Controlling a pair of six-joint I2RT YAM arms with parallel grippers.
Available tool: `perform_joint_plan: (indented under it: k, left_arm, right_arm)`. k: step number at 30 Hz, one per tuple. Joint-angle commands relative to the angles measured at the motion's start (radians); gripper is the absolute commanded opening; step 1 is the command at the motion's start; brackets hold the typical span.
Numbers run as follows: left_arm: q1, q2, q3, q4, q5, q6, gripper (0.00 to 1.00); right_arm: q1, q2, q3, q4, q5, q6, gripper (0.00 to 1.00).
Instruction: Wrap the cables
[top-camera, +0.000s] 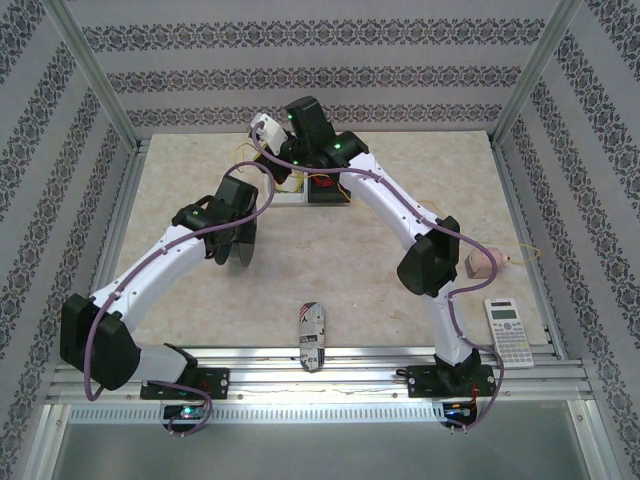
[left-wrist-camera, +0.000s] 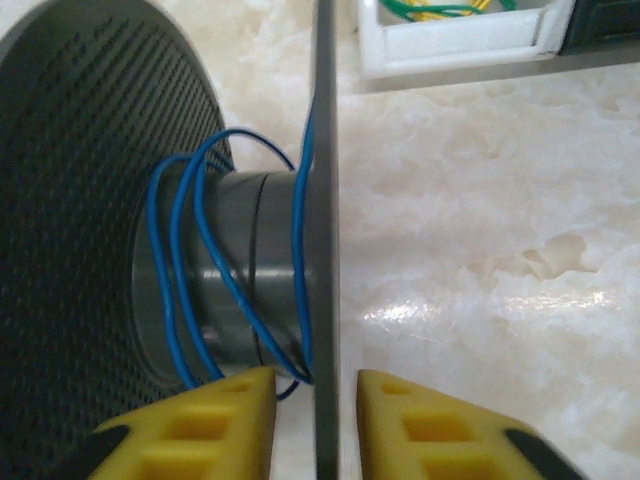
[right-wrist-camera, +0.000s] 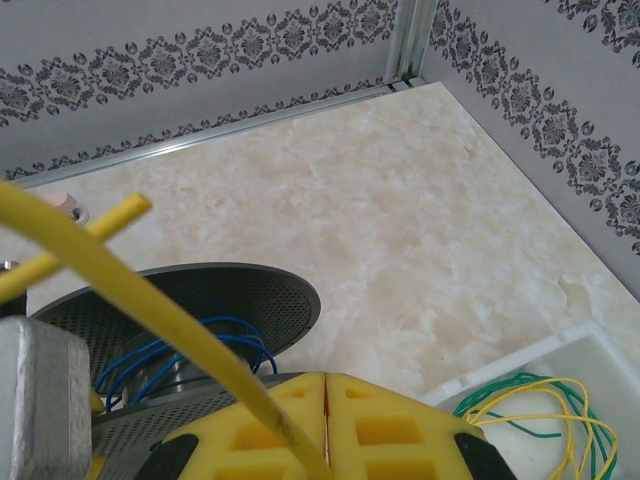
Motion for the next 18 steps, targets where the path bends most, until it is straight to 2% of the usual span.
perform_joint_plan:
  k: [1,6,11,13,15,17,18]
  left_arm:
    - [0.005,-0.033,0.08,-0.127,-0.035,0.048,0.39]
    - [0.006,-0.104,0.211,-0.285,-0.065,0.093,0.64]
    - [0.03,-0.204,0.284,-0.443,-0.086,0.103,0.81]
    - [0.058,-0.252,0.237,-0.477,-0.075,0.101,0.88]
    - [0.105,-0.312,0.125,-0.47,-0.017,0.096,0.96]
    - [0.144,-0.361,0.011,-0.433,0.05,0.079,0.98]
    - [0.148,-0.373,-0.025,-0.402,0.077,0.08,0.93]
  right_arm:
    - [0.005,0.03,0.062,-0.005,-0.013,0.021,0.0]
    - [0.005,0.063,0.1,-0.012,-0.02,0.031,0.0]
    - [0.005,0.074,0.104,-0.012,-0.025,0.038,0.0]
    - [0.004,0.074,0.101,-0.012,-0.027,0.041,0.0]
    - [0.005,0.074,0.101,-0.012,-0.031,0.044,0.0]
    - [0.006,0.073,0.098,-0.012,-0.034,0.047,0.0]
    - [0.007,0.073,0.097,-0.012,-0.035,0.049,0.0]
